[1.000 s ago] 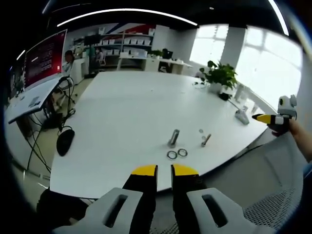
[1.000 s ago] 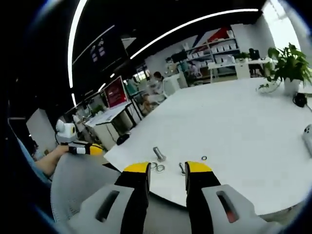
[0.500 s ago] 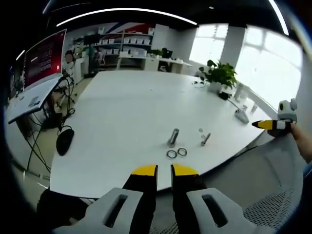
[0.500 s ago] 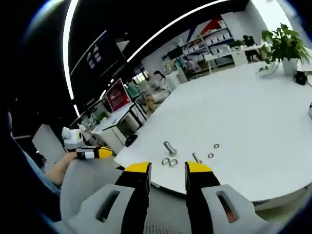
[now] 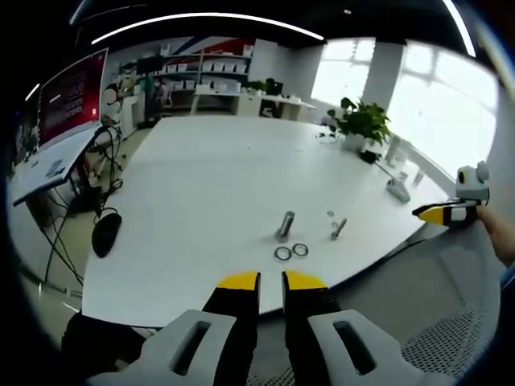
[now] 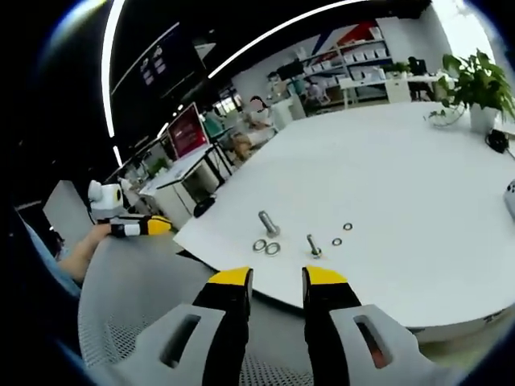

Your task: Place the washer onto the threaded stud by aligning its center hole with the stud, sliding it down to the base, and recovering from edge contact or off-axis alignment until the washer reaches the visible bottom stop.

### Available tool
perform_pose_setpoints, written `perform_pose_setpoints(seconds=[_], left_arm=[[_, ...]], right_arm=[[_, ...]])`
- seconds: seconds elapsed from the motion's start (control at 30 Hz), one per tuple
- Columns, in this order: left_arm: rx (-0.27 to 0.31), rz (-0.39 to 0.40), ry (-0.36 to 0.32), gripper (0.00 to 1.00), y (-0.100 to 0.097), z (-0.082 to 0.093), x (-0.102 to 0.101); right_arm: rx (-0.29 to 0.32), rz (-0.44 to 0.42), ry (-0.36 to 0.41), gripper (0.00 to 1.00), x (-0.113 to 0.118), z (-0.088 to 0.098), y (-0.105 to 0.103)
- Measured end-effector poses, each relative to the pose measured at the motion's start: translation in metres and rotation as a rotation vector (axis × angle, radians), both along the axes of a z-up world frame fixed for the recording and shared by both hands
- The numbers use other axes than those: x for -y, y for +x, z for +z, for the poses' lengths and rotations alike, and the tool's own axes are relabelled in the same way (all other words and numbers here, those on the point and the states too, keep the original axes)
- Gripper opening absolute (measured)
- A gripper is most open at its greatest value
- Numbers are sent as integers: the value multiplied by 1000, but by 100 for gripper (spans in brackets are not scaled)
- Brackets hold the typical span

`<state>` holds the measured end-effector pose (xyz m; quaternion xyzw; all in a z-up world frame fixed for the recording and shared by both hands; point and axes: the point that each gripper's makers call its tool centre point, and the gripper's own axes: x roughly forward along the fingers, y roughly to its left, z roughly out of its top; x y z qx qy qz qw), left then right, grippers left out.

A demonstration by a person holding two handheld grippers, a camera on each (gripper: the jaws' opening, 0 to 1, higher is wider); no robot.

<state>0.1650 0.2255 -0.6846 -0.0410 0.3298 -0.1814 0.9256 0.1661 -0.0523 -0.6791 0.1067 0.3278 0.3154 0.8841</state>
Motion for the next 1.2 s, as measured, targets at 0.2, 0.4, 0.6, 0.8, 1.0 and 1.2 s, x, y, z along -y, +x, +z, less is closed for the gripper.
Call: perform_pose_setpoints(seconds=[0.2, 0.4, 0.6, 0.8, 1.0, 1.2], left_arm=[[2, 1, 0, 8, 0, 0, 0], [18, 7, -11, 8, 2, 3, 0], [16, 4, -8, 8, 2, 3, 0], [15, 1, -7, 8, 1, 3, 1], [15, 3, -5, 8, 2, 2, 0], [18, 6, -8, 8, 2, 3, 0]], right_arm=[[-18, 1, 5, 27, 4, -4, 1], [-49, -35, -20, 23, 13, -11, 5], [-59, -32, -13, 23, 12, -14, 4], [-58, -45, -10, 23, 14, -15, 5], [-77, -68, -38, 23, 18, -20, 8], [-66, -75, -37, 23, 20, -16, 6]])
